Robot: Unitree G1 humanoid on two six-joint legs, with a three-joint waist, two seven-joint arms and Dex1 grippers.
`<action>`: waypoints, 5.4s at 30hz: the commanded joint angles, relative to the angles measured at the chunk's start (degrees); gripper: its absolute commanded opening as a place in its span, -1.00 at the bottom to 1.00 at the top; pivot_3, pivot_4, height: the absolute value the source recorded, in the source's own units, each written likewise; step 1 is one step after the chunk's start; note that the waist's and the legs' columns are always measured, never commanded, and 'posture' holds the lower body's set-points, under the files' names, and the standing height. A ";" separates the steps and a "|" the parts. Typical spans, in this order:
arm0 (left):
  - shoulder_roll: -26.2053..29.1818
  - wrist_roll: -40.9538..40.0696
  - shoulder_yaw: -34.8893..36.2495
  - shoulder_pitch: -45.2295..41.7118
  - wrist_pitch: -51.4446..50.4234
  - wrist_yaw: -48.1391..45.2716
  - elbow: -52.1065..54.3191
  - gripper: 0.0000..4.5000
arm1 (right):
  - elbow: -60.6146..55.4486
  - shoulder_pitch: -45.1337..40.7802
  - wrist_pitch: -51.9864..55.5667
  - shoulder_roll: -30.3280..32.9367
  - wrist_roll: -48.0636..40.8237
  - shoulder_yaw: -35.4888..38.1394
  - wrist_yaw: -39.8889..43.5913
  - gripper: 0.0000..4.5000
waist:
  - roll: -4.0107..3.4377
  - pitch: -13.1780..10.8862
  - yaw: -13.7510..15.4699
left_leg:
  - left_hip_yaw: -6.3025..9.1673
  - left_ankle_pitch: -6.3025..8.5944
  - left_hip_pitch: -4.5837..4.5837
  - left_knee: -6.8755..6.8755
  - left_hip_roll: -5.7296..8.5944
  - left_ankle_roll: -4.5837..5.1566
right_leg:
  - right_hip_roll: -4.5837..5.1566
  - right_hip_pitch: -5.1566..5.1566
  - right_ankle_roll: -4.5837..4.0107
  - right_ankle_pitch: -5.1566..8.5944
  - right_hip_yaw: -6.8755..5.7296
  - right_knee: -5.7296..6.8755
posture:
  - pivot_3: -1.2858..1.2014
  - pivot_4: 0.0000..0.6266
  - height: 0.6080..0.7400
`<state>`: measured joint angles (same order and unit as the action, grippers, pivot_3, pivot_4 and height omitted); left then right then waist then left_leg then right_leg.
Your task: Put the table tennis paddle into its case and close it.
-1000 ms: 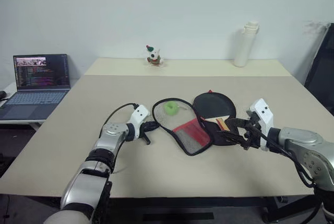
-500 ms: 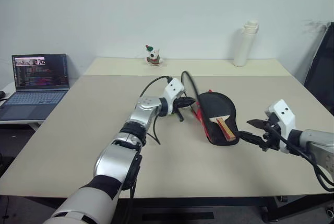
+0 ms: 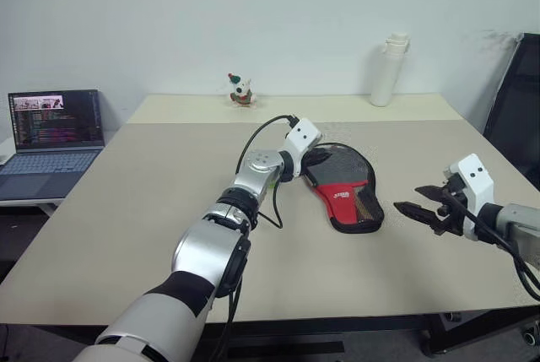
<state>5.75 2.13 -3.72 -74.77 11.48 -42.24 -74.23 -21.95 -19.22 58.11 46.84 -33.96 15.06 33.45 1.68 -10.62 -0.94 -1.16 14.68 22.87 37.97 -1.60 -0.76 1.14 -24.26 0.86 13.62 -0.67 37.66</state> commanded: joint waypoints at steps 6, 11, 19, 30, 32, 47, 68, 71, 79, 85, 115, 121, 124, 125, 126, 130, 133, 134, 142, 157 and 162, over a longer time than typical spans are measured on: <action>7.02 -4.36 4.60 5.97 3.23 -10.88 7.21 -0.99 | 9.98 -8.53 -4.63 -6.05 4.37 -5.49 -3.16 0.72 | -0.01 0.01 -0.77 | -0.10 0.00 -0.04 -0.01 -0.03 0.00 | -0.01 -0.03 -0.01 -0.01 0.06 0.05 | 0.03 -0.52 1.00; 12.59 -10.25 6.95 14.54 -2.63 -20.33 21.31 -1.00 | 22.00 -14.21 -8.41 -9.95 9.23 -8.03 -5.28 0.99 | -0.03 0.01 -0.75 | -0.17 -0.01 -0.05 0.00 -0.08 0.00 | -0.02 -0.11 -0.09 -0.05 0.11 0.17 | 0.03 -0.52 1.00; 20.65 -18.80 9.82 30.01 -21.33 -20.23 53.50 -1.00 | 41.59 -23.13 -14.38 -15.34 13.07 -8.79 -4.47 0.99 | -0.03 0.01 -0.67 | -0.16 -0.01 0.01 0.03 -0.08 -0.01 | 0.06 -0.12 -0.32 -0.19 0.13 0.16 | 0.03 -0.52 1.00; 22.32 -21.25 9.16 34.35 -28.66 -15.24 64.40 -1.00 | 59.63 -29.18 -21.73 -19.74 18.44 -12.02 -0.43 0.99 | -0.03 0.01 -0.65 | -0.15 -0.01 -0.04 0.06 -0.07 -0.01 | 0.09 -0.09 -0.33 -0.20 0.15 0.23 | 0.03 -0.52 1.00; 22.28 -21.32 8.98 34.26 -28.75 -14.97 64.51 -1.00 | 62.43 -30.11 -22.78 -20.34 19.54 -12.48 -0.23 0.99 | -0.03 0.02 -0.88 | -0.16 -0.01 -0.07 0.06 -0.08 -0.01 | 0.08 -0.08 -0.33 -0.20 0.15 0.24 | 0.03 -0.52 1.00; 25.20 -22.17 8.47 37.45 -29.93 -17.43 66.34 -1.00 | 66.20 -32.79 -19.08 -25.43 20.75 -13.14 3.51 -0.47 | -0.07 0.05 -1.60 | -0.33 -0.01 -0.37 0.02 -0.17 -0.01 | 0.00 -0.01 -0.34 -0.20 0.32 0.37 | 0.03 -0.52 1.00; 40.50 -35.12 8.42 56.46 -44.92 -32.13 86.70 -1.00 | 15.92 -13.55 17.57 -42.35 6.50 -7.33 -10.94 -0.99 | -0.09 0.04 -1.68 | 0.21 0.00 -0.14 -0.07 -0.80 -0.03 | -0.22 -0.14 -0.35 -0.17 0.23 0.29 | 0.03 -0.52 1.00; 41.48 -35.73 8.41 57.67 -45.22 -32.51 87.76 -1.00 | 10.02 -9.51 21.40 -43.18 5.33 -6.67 -13.02 -0.99 | -0.09 0.04 -1.25 | 0.24 0.00 -0.10 -0.08 -0.79 -0.03 | -0.21 -0.14 -0.32 -0.14 0.19 0.24 | 0.03 -0.52 1.00; 41.85 -36.21 8.17 57.73 -45.05 -32.11 87.25 -1.00 | -2.55 -2.30 31.00 -47.84 4.76 -0.40 -19.15 -0.99 | -0.09 0.05 -0.74 | 0.33 0.01 -0.11 -0.08 -0.78 -0.03 | -0.22 -0.13 -0.16 0.06 0.11 0.24 | 0.03 -0.52 1.00; 41.57 -36.12 7.80 57.14 -45.05 -31.92 86.91 -1.00 | -5.95 -0.81 34.38 -54.67 5.86 4.51 -23.53 -0.99 | -0.09 0.05 -0.74 | 0.37 0.01 -0.10 -0.08 -0.77 -0.03 | -0.22 -0.12 -0.17 0.07 0.08 0.23 | 0.03 -0.52 1.00; 41.22 -35.81 7.65 57.09 -44.36 -30.68 86.37 -1.00 | -10.96 2.06 28.79 -43.90 -0.44 -7.51 -28.17 0.25 | -0.10 0.05 -0.84 | 0.44 0.01 -0.08 -0.10 -0.74 -0.03 | -0.19 -0.08 -0.20 0.10 0.04 0.09 | 0.03 -0.52 1.00; 40.49 -35.40 8.41 57.48 -43.78 -28.97 85.97 -1.00 | -16.09 4.19 5.39 -16.87 4.25 -20.86 -9.12 0.88 | -0.09 0.04 -0.73 | 0.42 0.01 -0.02 -0.09 -0.37 -0.03 | -0.04 -0.04 -0.20 0.12 0.04 -0.07 | 0.03 -0.52 1.00; 38.92 -34.47 9.10 56.92 -42.60 -25.88 84.74 -1.00 | -14.58 4.00 -3.99 -13.60 5.01 -19.42 -3.76 0.88 | -0.08 0.04 -0.98 | 0.48 0.02 -0.03 -0.11 -0.18 -0.01 | -0.06 -0.03 -0.19 0.12 0.05 -0.09 | 0.03 -0.52 1.00; 38.00 -33.79 9.37 56.44 -41.84 -24.20 83.99 -1.00 | -13.79 3.78 -5.86 -13.50 4.87 -18.74 -2.70 0.88 | -0.08 0.04 -0.97 | 0.50 0.02 -0.05 -0.11 -0.21 -0.01 | -0.10 -0.02 -0.18 0.12 0.05 -0.08 | 0.03 -0.52 1.00; 36.86 -33.05 9.72 55.79 -40.87 -22.19 82.99 -1.00 | -13.00 3.45 -7.64 -13.09 4.85 -18.46 -1.29 0.88 | -0.08 0.04 -0.88 | 0.53 0.02 -0.06 -0.11 -0.22 -0.01 | -0.10 -0.02 -0.18 0.12 0.03 -0.05 | 0.03 -0.52 1.00; 33.39 -30.16 10.81 53.65 -37.67 -15.24 79.44 -1.00 | -11.18 2.08 -8.94 -12.79 1.46 -17.11 3.54 0.88 | -0.06 0.03 -0.64 | 0.59 0.01 -0.05 -0.06 -0.19 -0.01 | -0.08 0.04 -0.18 0.11 -0.03 0.00 | 0.03 -0.52 1.00; 31.88 -27.34 11.03 52.51 -35.21 -10.73 76.56 -1.00 | -9.78 1.07 -9.80 -12.84 1.87 -17.46 4.41 0.88 | -0.06 0.03 -0.63 | 0.55 0.01 -0.04 -0.05 -0.16 -0.02 | -0.03 0.04 -0.17 0.11 0.01 -0.02 | 0.03 -0.52 1.00; 31.39 -25.86 11.03 51.94 -34.37 -8.59 74.84 -1.00 | -9.10 0.63 -10.11 -12.89 2.19 -17.76 4.64 0.88 | -0.06 0.03 -0.61 | 0.55 0.01 -0.04 -0.05 -0.16 -0.02 | -0.02 0.04 -0.17 0.11 0.01 -0.03 | 0.03 -0.52 1.00; 28.15 -19.58 10.07 43.58 -32.84 1.02 60.18 -0.27 | -5.12 -3.12 -12.31 -13.97 4.06 -20.68 6.28 0.90 | -0.05 0.03 -0.47 | 0.57 0.01 -0.04 -0.03 -0.14 -0.02 | -0.02 0.04 -0.17 0.10 -0.02 0.02 | 0.03 -0.52 1.00; 25.51 -12.51 1.66 26.81 -22.95 -15.22 33.65 0.98 | -1.25 -6.20 -15.59 -17.57 7.66 -26.06 6.91 0.90 | -0.04 0.04 -0.52 | 0.49 0.01 0.01 -0.01 -0.09 -0.02 | 0.00 0.00 -0.18 0.08 -0.06 0.03 | 0.03 -0.52 1.00; 25.93 -10.78 -0.02 23.68 -20.33 -21.88 28.63 0.98 | -2.41 -5.19 -14.94 -18.00 7.60 -26.33 6.78 0.90 | -0.04 0.04 -0.47 | 0.49 0.00 0.02 0.01 -0.09 -0.02 | -0.01 0.00 -0.18 0.08 -0.06 0.09 | 0.03 -0.52 1.00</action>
<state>30.79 -9.50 -3.68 -48.86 -10.45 -62.64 -44.69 -22.12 -24.46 43.64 28.93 -25.98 -11.51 39.97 1.64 -10.58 -1.42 -0.66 14.68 22.87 37.98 -1.69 -0.78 1.13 -24.26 0.69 13.70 -0.73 37.75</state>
